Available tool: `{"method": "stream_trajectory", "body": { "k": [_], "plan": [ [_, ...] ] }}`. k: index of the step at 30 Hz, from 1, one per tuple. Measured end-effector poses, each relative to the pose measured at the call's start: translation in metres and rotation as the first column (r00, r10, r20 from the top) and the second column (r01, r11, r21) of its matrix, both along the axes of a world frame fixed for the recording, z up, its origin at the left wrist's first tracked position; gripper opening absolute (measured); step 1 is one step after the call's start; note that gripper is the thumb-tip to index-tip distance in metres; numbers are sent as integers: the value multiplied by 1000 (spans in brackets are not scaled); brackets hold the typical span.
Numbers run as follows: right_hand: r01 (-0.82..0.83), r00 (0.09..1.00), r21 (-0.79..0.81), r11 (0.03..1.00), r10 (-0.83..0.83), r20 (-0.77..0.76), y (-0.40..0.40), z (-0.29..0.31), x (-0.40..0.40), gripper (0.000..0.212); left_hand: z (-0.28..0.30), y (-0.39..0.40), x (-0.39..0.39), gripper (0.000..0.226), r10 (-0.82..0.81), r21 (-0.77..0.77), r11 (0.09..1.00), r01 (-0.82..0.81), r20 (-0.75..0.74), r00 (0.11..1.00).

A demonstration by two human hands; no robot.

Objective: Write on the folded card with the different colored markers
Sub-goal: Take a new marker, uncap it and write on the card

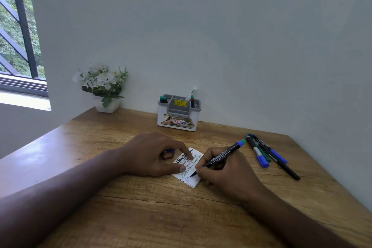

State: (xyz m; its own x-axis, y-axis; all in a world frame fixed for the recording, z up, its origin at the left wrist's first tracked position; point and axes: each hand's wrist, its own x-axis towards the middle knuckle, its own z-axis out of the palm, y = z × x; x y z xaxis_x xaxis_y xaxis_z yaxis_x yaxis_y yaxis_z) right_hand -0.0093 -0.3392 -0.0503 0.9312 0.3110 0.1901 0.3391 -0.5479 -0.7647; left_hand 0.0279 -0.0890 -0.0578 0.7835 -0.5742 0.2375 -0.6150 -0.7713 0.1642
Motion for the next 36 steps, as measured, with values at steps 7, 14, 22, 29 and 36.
{"method": "stream_trajectory", "body": {
  "k": [7, 14, 22, 29, 36],
  "plan": [
    [14, 1000, 19, 1000, -14, -4, -1, -1, 1, 5, 0, 0, 0, 43, -1, 1, 1000, 1, 8, 1000],
    [55, 998, 55, 997, -55, -4, -1, -1, 3, 5, 0, 1, 2, 47, 1, 28, 1000, -2, 7, 1000],
    [15, 1000, 29, 999, -15, -5, 1, -2, 4, 8, 0, 3, 1, 47, 1, 32, 999, -1, -1, 1000],
    [25, 999, 29, 999, -26, 28, -1, -3, 3, 7, 0, 2, 3, 49, -14, 16, 1000, 14, -23, 1000],
    [54, 998, 27, 998, -55, 20, -2, -3, 5, 7, 1, 1, 1, 46, -3, 27, 1000, 4, -17, 1000]
  ]
}}
